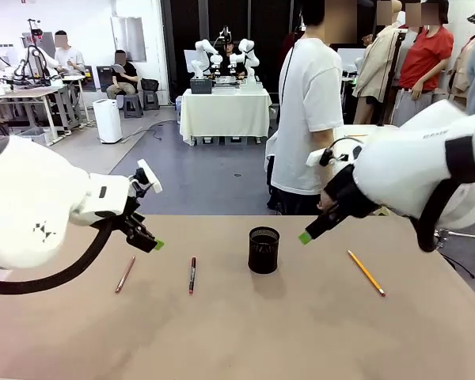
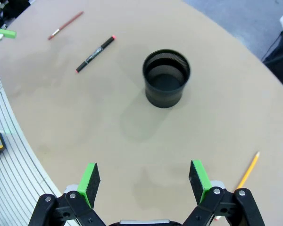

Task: Place the pens into the pen holder.
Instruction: Pick up a writing instrument from the table and place it into the Pen holder.

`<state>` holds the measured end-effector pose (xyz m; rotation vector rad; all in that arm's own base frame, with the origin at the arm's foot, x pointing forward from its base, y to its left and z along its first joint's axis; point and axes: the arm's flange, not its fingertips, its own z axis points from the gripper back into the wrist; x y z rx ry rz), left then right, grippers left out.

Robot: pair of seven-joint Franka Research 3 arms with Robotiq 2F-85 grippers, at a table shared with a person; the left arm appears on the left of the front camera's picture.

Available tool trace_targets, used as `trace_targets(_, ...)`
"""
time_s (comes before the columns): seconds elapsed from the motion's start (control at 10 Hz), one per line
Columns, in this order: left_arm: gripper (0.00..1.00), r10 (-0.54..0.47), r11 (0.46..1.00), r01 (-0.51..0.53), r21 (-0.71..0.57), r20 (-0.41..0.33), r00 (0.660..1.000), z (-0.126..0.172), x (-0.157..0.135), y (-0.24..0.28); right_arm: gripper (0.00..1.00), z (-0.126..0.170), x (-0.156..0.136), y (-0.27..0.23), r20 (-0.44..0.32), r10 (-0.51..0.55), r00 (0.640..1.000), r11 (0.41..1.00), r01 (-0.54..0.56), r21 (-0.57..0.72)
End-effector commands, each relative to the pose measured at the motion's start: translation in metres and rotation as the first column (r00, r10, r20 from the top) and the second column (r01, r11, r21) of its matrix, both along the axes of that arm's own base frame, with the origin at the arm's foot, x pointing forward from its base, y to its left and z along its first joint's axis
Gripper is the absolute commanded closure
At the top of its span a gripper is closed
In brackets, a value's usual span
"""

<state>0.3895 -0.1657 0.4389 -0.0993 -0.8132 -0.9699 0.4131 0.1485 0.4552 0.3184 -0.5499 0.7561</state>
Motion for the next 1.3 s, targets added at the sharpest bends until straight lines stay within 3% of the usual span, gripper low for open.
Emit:
trace_targets(0.0, 0.00, -0.035, 0.998, 0.038, -0.054, 0.053, 0.998, -0.040, -0.060, 0.046, 0.00, 0.002, 0.023, -0.022, 0.007, 0.032, 0.999, 0.999, -0.032, 0.005)
trace_targets(0.1, 0.00, -0.002, 1.000, 0.001, 0.009, 0.016, 1.000, -0.044, -0.056, 0.051, 0.00, 0.006, 0.028, -0.031, 0.024, 0.044, 0.999, 0.999, -0.045, 0.024)
trace_targets(0.2, 0.00, -0.009, 1.000, 0.010, -0.015, 0.029, 1.000, 0.004, 0.002, 0.006, 0.00, 0.007, 0.028, -0.036, 0.041, 0.038, 0.998, 0.998, -0.039, 0.042)
trace_targets(0.3, 0.00, -0.009, 1.000, 0.010, -0.015, 0.029, 1.000, 0.004, 0.002, 0.006, 0.00, 0.012, 0.015, -0.024, 0.014, 0.008, 1.000, 1.000, -0.008, -0.006)
trace_targets(0.8, 0.00, -0.009, 1.000, 0.010, -0.015, 0.029, 1.000, 0.004, 0.002, 0.006, 0.00, 0.012, 0.015, -0.024, 0.014, 0.008, 1.000, 1.000, -0.008, -0.006)
trace_targets(1.0, 0.00, -0.022, 1.000, 0.022, -0.005, 0.031, 0.999, 0.001, 0.003, 0.007, 0.00, 0.011, 0.019, -0.027, 0.025, 0.084, 0.996, 0.996, -0.084, 0.010)
trace_targets(1.1, 0.00, -0.173, 0.983, 0.158, -0.096, -0.175, 0.969, 0.004, 0.006, 0.007, 0.00, 0.017, 0.029, -0.033, 0.026, 0.083, 0.996, 0.996, -0.084, 0.023)
trace_targets(1.2, 0.00, -0.251, 0.964, 0.220, -0.150, -0.235, 0.939, 0.004, 0.010, 0.008, 0.00, 0.017, 0.042, -0.046, 0.041, 0.074, 0.996, 0.995, -0.076, 0.061)
